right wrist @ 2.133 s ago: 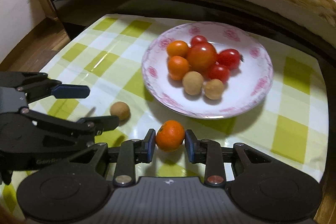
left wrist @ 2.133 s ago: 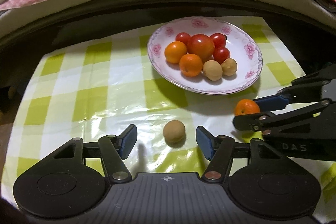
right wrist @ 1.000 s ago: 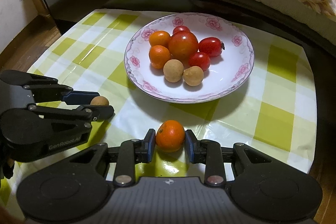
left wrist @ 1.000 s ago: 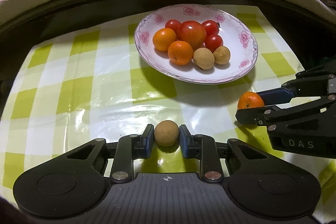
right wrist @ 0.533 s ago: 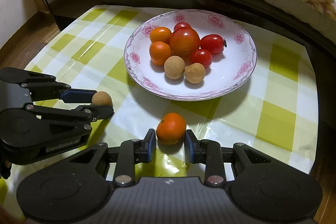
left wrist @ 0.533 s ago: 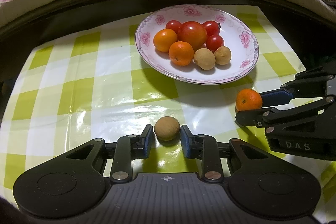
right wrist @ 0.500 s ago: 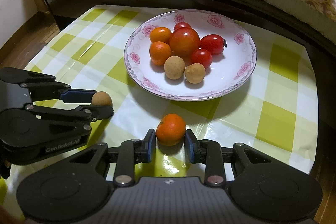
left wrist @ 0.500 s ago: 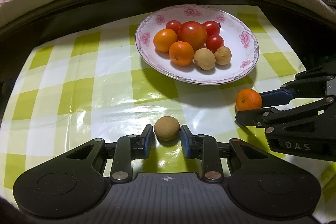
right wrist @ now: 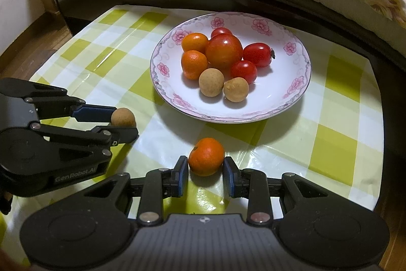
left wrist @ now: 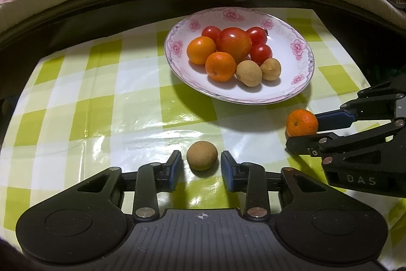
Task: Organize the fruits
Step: 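Close the left tool on the longan while the right tool closes on the mandarin, then lift the longan and mandarin off the tablecloth with both tools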
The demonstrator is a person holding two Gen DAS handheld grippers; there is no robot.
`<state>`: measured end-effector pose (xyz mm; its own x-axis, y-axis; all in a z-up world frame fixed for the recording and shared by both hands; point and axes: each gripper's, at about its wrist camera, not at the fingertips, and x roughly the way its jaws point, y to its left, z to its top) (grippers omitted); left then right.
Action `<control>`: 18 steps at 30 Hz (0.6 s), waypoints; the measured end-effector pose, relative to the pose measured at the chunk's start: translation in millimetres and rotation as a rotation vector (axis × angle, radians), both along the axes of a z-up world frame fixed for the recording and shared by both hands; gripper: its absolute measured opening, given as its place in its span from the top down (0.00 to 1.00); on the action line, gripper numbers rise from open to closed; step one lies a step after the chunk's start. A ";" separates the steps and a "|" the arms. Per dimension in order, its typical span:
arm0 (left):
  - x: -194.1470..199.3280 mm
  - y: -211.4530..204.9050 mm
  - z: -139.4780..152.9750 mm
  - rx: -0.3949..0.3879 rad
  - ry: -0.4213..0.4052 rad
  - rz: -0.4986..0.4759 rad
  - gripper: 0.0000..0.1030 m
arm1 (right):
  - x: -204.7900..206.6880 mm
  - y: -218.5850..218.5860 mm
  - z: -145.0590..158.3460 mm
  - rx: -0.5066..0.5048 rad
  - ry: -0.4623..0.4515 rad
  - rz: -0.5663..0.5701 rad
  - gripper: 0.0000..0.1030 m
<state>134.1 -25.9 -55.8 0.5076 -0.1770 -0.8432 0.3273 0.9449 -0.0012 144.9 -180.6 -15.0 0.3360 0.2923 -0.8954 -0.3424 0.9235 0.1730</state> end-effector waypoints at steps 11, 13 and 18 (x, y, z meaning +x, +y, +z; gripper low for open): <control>1.8 0.2 -0.2 -0.011 -0.005 0.004 0.47 | -1.2 -3.4 -0.3 0.006 0.004 -0.005 0.68; 1.6 -1.3 -0.3 -0.015 -0.009 -0.003 0.52 | -1.3 -3.5 -0.3 0.006 0.003 -0.005 0.68; -0.4 -5.0 -0.4 -0.015 -0.010 -0.011 0.59 | -3.1 -6.3 -0.7 0.010 0.000 -0.008 0.68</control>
<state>133.7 -31.0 -56.2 0.5138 -0.1949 -0.8355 0.3375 0.9413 -0.0120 141.8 -187.0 -15.7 0.3383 0.2983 -0.8925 -0.3353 0.9244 0.1818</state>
